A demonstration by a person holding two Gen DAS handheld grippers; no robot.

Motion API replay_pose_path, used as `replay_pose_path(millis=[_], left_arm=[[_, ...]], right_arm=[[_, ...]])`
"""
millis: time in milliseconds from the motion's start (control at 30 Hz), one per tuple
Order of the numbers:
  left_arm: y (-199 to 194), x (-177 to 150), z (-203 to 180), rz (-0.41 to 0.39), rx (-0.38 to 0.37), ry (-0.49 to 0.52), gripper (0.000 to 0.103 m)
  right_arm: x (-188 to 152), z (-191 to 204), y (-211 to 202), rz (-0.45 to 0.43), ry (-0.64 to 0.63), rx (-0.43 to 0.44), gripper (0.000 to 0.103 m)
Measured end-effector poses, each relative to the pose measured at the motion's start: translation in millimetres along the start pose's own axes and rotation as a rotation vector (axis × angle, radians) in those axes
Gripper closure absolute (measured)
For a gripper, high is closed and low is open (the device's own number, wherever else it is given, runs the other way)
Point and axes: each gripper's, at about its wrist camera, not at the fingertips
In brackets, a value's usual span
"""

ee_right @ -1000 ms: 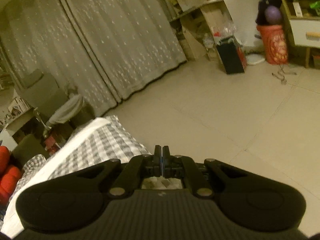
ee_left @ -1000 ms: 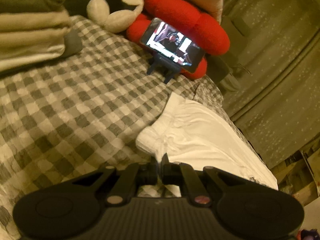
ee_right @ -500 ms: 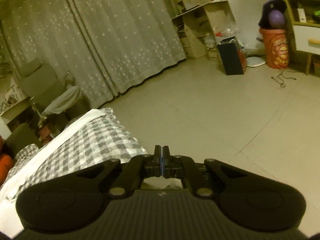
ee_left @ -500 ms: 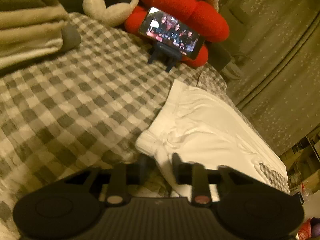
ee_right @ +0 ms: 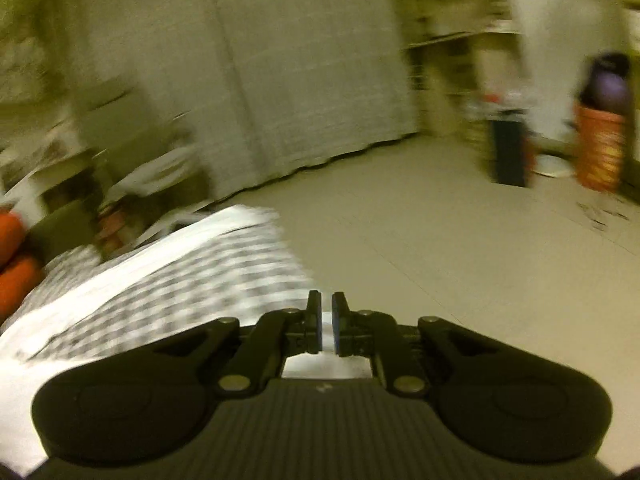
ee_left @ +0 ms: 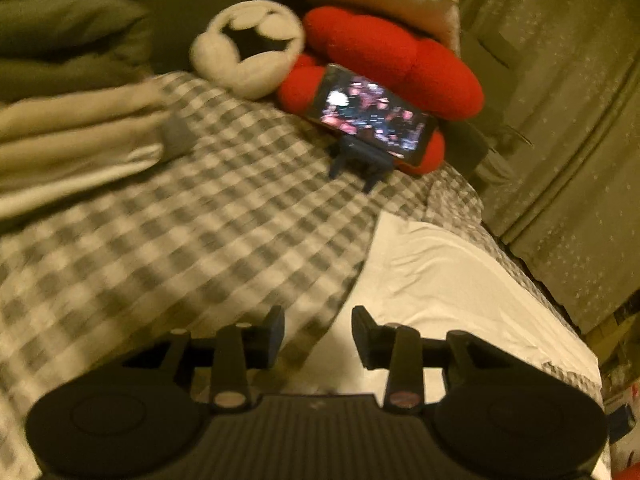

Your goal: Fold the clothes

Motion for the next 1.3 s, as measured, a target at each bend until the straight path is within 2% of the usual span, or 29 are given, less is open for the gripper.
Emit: replay_pose_path(millis=[100,267,367,533,633,733,767,800,833,867,900,1000,1133,1233,1300], left_arm=[[19,8,-11,0.021,-0.018,0.023,0.064],[39,26,-16,0.036,-0.052,0.015,0.064],[42,37,-9,0.017,-0.047,-0.004,0.064],[58,42,-14,0.06,-0.095,0.03,0.064],[70,40,-19,0.082,-0.134,0.05,0.064],[85,37,-24,0.109,-0.139,0.07,0.067],[88,36,-25,0.113,-0.129,0.082,0.071],[92,35,-26,0.114,-0.119,0.095,0.08],[94,35,-25,0.113,-0.116,0.098,0.083],[94,35,-23,0.104,-0.128,0.088,0.086],[95,36,-21,0.095,-0.14,0.078,0.091],[90,40,-14,0.06,-0.172,0.046,0.096],[92,40,-11,0.056,-0.18,0.041,0.096],[94,37,-13,0.066,-0.19,0.052,0.092],[91,37,-11,0.052,-0.187,0.041,0.069]], right_arm=[[2,44,28,0.145,-0.017,0.196,0.089],[-3,149,60,0.228,-0.223,0.409,0.088],[-8,203,75,0.289,-0.331,0.529,0.063],[-20,283,91,0.32,-0.533,0.659,0.063],[-27,310,102,0.348,-0.584,0.699,0.063],[-35,332,111,0.388,-0.606,0.726,0.063],[-36,337,115,0.401,-0.608,0.727,0.063],[-38,342,117,0.419,-0.61,0.729,0.064],[-41,346,119,0.429,-0.622,0.725,0.07],[-44,350,119,0.422,-0.645,0.703,0.092],[-45,351,118,0.407,-0.656,0.685,0.095],[-43,346,114,0.358,-0.644,0.655,0.097],[-39,343,106,0.307,-0.634,0.642,0.098],[-49,349,106,0.31,-0.688,0.611,0.098],[-52,350,108,0.317,-0.694,0.594,0.098]])
Point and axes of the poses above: each gripper's, at about its wrist camera, not at the fingertips, and y roughly the way its jaws point, z to its left, x to its top, and after that the axes turned 3 degrees about -x, right-handed
